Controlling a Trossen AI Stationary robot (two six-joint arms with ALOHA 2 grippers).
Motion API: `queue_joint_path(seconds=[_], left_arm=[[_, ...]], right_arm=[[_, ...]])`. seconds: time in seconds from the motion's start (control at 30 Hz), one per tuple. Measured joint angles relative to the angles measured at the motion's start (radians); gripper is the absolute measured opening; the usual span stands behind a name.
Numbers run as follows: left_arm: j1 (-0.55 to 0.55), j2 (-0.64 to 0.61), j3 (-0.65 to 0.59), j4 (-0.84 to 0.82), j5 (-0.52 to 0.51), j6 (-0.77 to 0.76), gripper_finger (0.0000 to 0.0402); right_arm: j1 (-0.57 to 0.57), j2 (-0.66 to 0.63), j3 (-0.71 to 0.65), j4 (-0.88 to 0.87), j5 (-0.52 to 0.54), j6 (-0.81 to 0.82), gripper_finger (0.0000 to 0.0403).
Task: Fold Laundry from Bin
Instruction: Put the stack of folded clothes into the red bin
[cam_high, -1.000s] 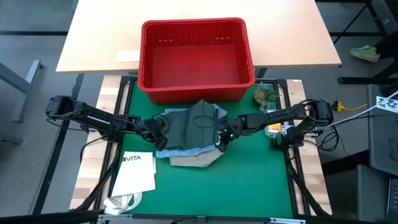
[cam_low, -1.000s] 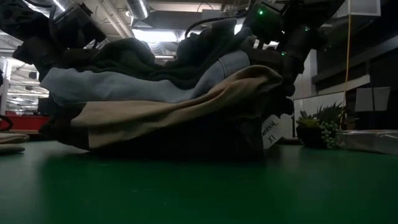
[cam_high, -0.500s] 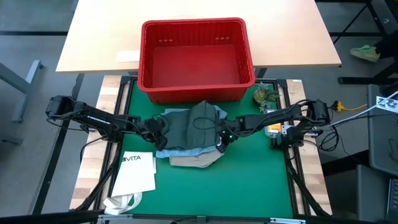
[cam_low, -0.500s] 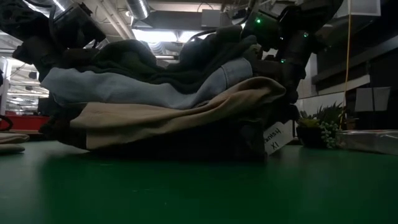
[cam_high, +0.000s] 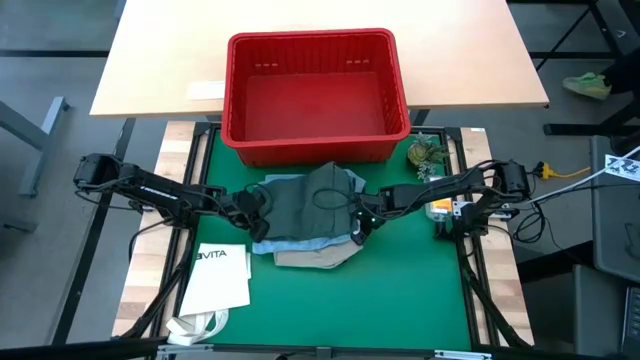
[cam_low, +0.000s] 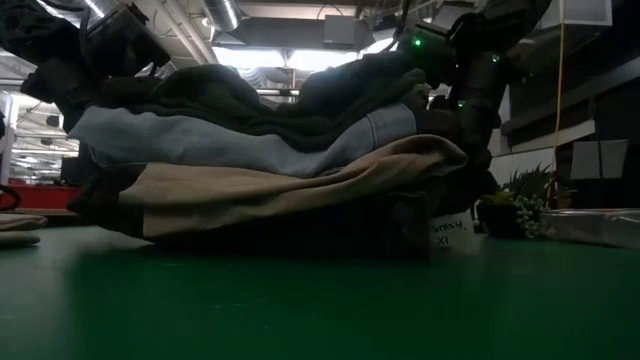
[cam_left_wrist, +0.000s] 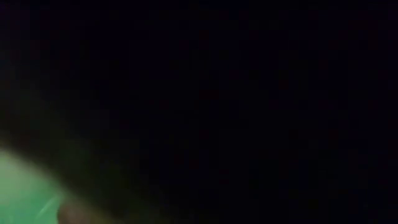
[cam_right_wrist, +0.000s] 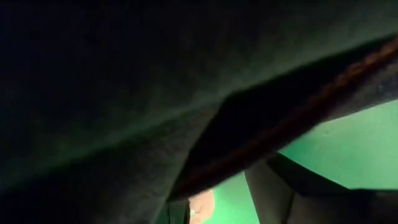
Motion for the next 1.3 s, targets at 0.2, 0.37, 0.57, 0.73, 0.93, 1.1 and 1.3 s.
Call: queue_joint_path(seconds=[0.2,0.37,0.57,0.73,0.93,1.1,1.3], left_arm=[[0.0,0.0,0.0,-0.002,-0.001,0.005,0.0009],[0.0,0.0,0.0,-0.002,-0.001,0.006,0.0009],[0.0,0.0,0.0,-0.006,-0.004,0.007,0.0009],[0.0,0.0,0.0,-0.011,-0.004,0.008,0.0009],[0.0,-0.001,0.0,-0.015,-0.005,0.008,0.0009],[0.0,-0.001,-0.001,-0.014,-0.005,0.008,0.0009],[0.0,-0.001,-0.002,-0.018,-0.003,0.008,0.0009]], right_arm=[[0.0,0.0,-0.002,0.018,0.013,0.002,0.0185],[0.0,0.0,-0.002,-0.001,0.041,0.047,0.023],[0.0,0.0,-0.004,0.025,0.065,0.052,0.0244],[0.0,0.022,-0.004,0.066,0.06,0.054,0.0236],[-0.001,0.107,-0.004,0.132,0.007,0.077,0.0226],[-0.001,0.126,-0.003,0.153,-0.008,0.077,0.0199],[-0.001,0.13,-0.006,0.236,-0.045,0.073,0.0121]])
